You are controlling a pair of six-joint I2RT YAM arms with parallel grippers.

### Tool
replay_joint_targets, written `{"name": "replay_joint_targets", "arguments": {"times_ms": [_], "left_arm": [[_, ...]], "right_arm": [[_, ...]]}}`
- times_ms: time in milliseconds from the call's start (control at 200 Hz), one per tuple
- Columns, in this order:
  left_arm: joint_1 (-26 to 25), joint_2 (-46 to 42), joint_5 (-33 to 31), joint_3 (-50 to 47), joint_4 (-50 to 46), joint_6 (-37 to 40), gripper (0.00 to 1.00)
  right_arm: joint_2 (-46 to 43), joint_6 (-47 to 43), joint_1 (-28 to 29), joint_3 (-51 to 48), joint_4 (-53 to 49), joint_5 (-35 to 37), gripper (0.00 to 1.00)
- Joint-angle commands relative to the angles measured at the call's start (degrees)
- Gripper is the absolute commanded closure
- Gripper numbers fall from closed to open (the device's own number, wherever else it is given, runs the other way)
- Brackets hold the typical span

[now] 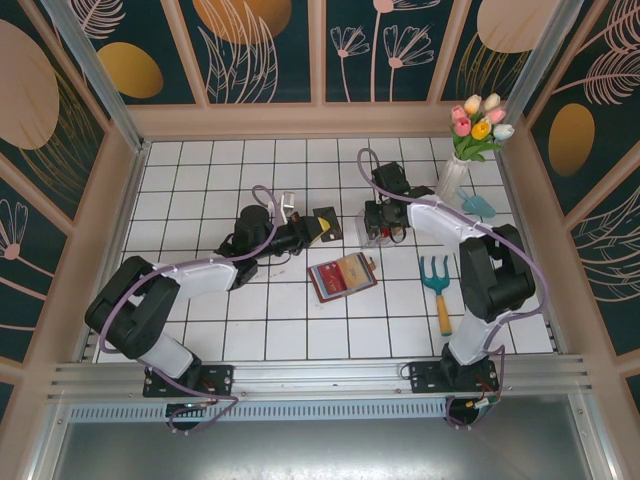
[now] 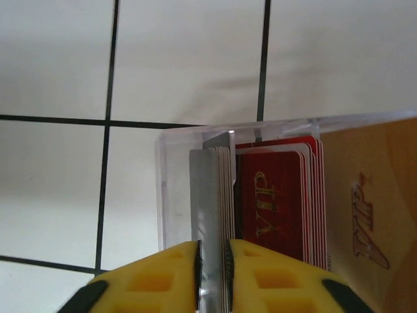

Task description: Put the credit cards into the card holder

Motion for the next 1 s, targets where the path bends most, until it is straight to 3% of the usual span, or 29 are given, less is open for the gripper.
{"name": "replay_joint_targets", "arguments": {"times_ms": [0, 90, 175, 440, 646, 796, 876, 996], "left_arm": [[0.0, 1.1, 1.9, -0.1, 4.0, -0.8, 0.96], [0.1, 1.5, 2.7, -0.2, 5.1, -1.2, 0.96], [0.0, 1.7, 3.3, -0.3, 6.1, -1.4, 0.96], [0.1, 1.8, 4.6, -0.6, 8.9, -2.4, 0.95], [0.0, 3.2, 6.4, -0.8, 14.7, -5.8, 0.95], [0.0, 4.0, 7.1, -1.4, 18.7, -8.0, 0.94], [0.1, 3.9, 7.0, -1.7, 19.2, -8.2, 0.94], [0.0, 3.5, 6.8, -2.2, 19.6, -8.4, 0.94]], "right_arm": [[-0.9, 0.9, 0.1, 3.1, -2.9, 2.4, 0.71], [-4.5, 1.6, 0.3, 3.0, -3.1, 2.7, 0.61], [-8.6, 2.9, 0.3, 2.7, -3.2, -0.8, 0.61], [-19.1, 13.6, -2.3, -7.2, 12.6, -35.2, 0.51], [-17.4, 16.9, -2.5, -9.6, 18.5, -47.4, 0.51], [-15.6, 16.8, -2.5, -10.2, 19.8, -52.9, 0.54], [-15.0, 16.2, -2.7, -10.1, 19.1, -53.6, 0.71], [-15.2, 16.6, -3.5, -11.0, 19.6, -54.3, 0.76]]}}
